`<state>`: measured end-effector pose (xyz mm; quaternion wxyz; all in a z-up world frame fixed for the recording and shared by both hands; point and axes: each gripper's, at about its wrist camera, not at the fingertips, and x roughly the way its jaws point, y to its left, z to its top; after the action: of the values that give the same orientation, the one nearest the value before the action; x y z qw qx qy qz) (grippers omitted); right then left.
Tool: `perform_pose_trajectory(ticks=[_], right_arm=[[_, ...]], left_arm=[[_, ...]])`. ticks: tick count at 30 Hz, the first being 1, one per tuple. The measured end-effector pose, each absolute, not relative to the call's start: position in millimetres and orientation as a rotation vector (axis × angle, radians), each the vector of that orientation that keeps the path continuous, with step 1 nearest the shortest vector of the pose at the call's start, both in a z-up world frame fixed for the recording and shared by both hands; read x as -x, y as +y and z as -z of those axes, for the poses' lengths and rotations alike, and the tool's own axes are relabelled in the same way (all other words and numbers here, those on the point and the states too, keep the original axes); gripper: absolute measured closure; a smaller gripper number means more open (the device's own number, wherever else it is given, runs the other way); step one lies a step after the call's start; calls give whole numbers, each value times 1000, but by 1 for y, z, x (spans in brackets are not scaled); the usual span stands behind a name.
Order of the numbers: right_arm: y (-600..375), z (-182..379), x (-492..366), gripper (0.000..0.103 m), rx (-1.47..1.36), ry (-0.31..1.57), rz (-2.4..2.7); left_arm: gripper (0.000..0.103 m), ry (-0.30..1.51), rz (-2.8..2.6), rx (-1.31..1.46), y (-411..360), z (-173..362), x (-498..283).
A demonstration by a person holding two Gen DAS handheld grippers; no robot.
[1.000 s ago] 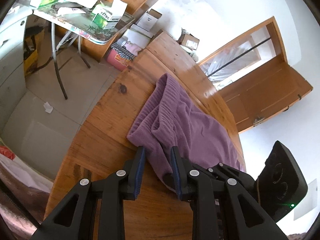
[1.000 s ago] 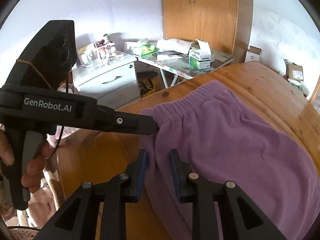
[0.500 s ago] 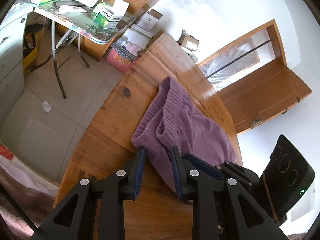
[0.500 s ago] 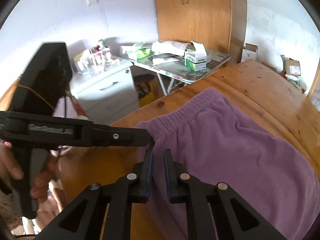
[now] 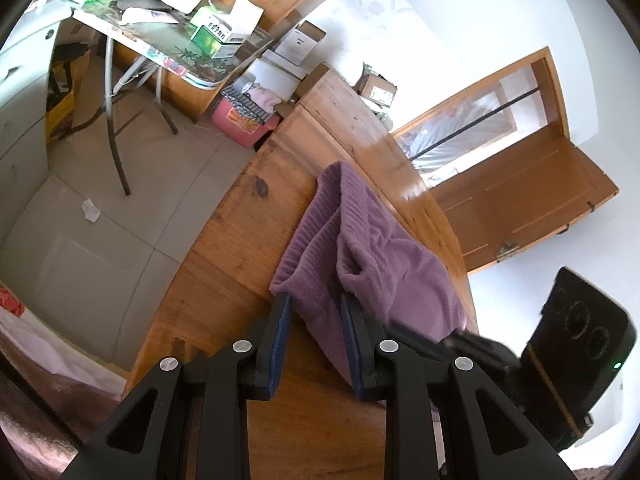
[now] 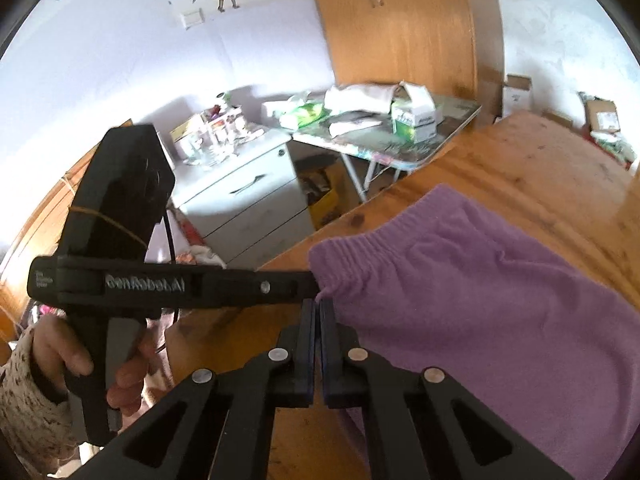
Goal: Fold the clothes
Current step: 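Move the right tool to the elastic waistband and grasp it, then grasp the waistband with the left tool beside the right tool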
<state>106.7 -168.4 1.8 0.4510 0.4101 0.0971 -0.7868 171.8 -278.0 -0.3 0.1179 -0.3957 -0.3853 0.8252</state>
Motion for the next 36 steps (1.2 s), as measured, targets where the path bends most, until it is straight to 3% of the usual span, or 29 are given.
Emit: perform_pose_trajectory(ticks=[9,11,14,23,25,27,29,36], right_arm=[[-170,6,-111,96,-1019,265,1969],[-166,2,-117,80,-970,277,1997],[-170,1,-122,73,-937,330,2014],[-199,15,-130,73,-931,569,2075],[-201,17,-130,73,-935,579,2088],[-200,18,-129,77,-932,569,2100],[-198,18,-127,90,-926,579,2123],[-186,10,-124,97,-908,484,2128]], left_arm=[[77,-1181,-2386,1144,-285,2,-176],[76,-1178,-2380,1129,-286,0,-177],[76,-1162,-2393,1127,-288,-4,-176],[76,-1224,-2335,1120,-289,-2,-168],[69,-1208,-2321,1137,-289,-3,-163],[67,-1185,-2312,1147,-288,-6,-159],[66,-1178,-2301,1156,-288,-8,-154],[66,-1235,-2213,1206,-293,-9,-132]])
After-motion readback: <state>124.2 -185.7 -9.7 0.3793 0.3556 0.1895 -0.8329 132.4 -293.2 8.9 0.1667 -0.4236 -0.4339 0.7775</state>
